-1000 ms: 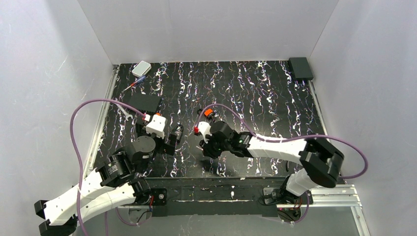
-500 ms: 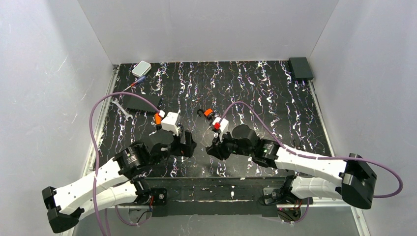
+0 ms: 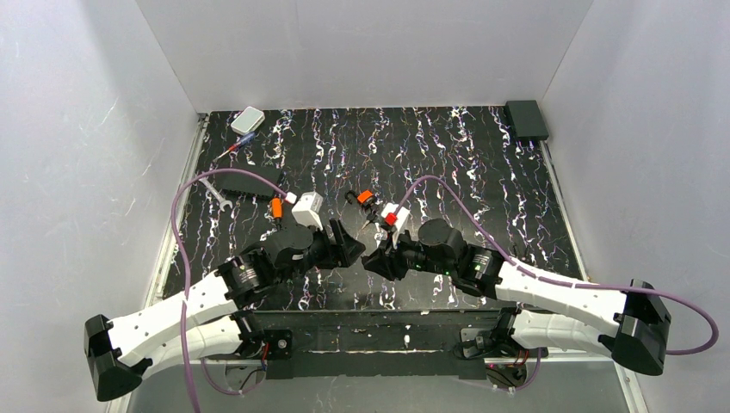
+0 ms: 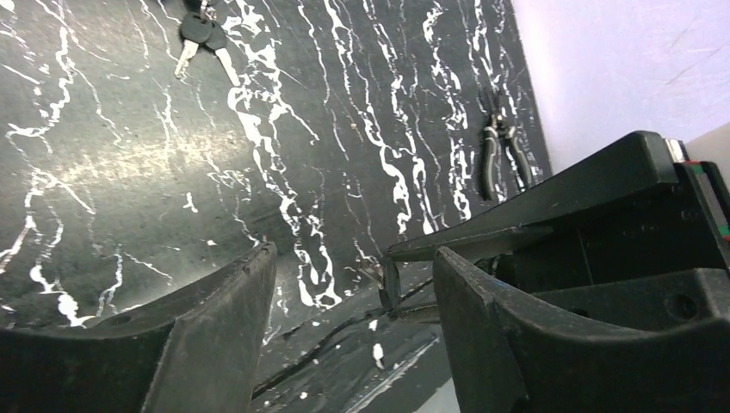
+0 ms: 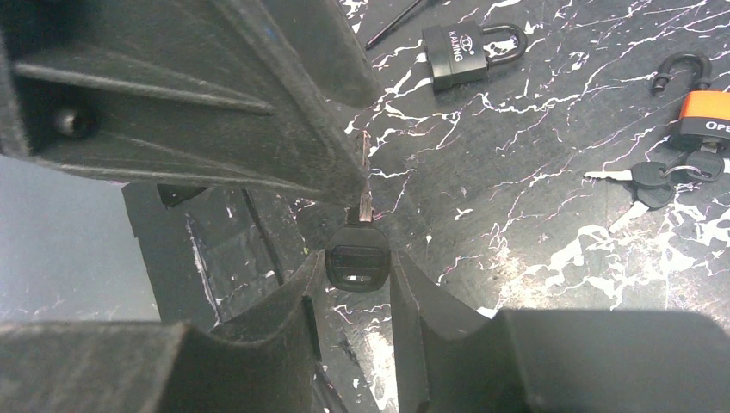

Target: Unlock with the key

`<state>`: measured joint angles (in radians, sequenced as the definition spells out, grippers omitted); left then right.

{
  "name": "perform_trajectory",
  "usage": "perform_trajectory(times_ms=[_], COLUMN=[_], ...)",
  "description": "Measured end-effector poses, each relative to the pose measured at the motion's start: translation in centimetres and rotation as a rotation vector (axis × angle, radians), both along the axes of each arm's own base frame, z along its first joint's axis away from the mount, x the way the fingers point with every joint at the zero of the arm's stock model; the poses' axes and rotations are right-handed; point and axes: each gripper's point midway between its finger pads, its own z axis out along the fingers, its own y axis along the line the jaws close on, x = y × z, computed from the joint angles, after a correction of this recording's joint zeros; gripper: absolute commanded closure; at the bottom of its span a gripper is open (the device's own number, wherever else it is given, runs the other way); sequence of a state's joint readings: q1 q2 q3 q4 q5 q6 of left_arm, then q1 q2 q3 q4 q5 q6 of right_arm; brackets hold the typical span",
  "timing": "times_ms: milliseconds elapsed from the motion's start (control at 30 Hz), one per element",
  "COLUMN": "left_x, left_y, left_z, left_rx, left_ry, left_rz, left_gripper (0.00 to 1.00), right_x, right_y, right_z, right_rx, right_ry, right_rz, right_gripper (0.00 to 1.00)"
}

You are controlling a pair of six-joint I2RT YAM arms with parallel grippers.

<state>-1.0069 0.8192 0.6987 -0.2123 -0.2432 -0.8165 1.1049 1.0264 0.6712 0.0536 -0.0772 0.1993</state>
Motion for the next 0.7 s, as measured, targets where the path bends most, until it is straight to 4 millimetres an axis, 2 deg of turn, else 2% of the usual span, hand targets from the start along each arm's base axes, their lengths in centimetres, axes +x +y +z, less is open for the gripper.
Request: perform_trajectory(times_ms=[200, 300, 400, 500, 567, 600, 633, 700], left_x=[0.0, 0.0, 0.0, 0.0, 0.0, 0.1, 0.1, 0.1], left_y=[-0.9, -1.3, -1.8, -2.4, -2.8, -3.0, -3.1, -3.3], left_z=[0.4, 0.5, 0.5, 0.6, 0.7, 0.7, 0.7, 0.7], left_rx=[-0.087, -0.119, -0.145, -0.171, -0.186, -0.192, -0.196, -0.201], left_ry=[0.041, 0.053, 0.069, 0.083, 0.090, 0.093, 0.095, 0.102], left_rz=[0.021, 0.027, 0.027, 0.020, 0.016, 0.016, 0.013, 0.011], left_gripper=[0.45, 0.52, 0.67, 1.00, 1.00, 1.00, 1.00, 1.00], right_x=[-0.2, -0.3, -0.4, -0.4, -0.5, -0.5, -0.5, -0.6], right_y=[-0.1, -0.1, -0.2, -0.2, -0.3, -0.3, -0.4, -0.6], right_z=[0.6, 0.9, 1.2, 1.4, 1.7, 1.8, 1.8, 1.7], right_rx=[0.020, 0.027, 0.035, 0.042, 0.049, 0.051, 0.051, 0.051], right_ry=[-0.001, -0.003, -0.004, -0.006, -0.007, -0.008, -0.009, -0.009], right_rz=[0.002, 0.004, 0.004, 0.004, 0.004, 0.004, 0.003, 0.000], right_gripper=[0.91, 0.91, 0.91, 0.91, 0.89, 0.83, 0.72, 0.41])
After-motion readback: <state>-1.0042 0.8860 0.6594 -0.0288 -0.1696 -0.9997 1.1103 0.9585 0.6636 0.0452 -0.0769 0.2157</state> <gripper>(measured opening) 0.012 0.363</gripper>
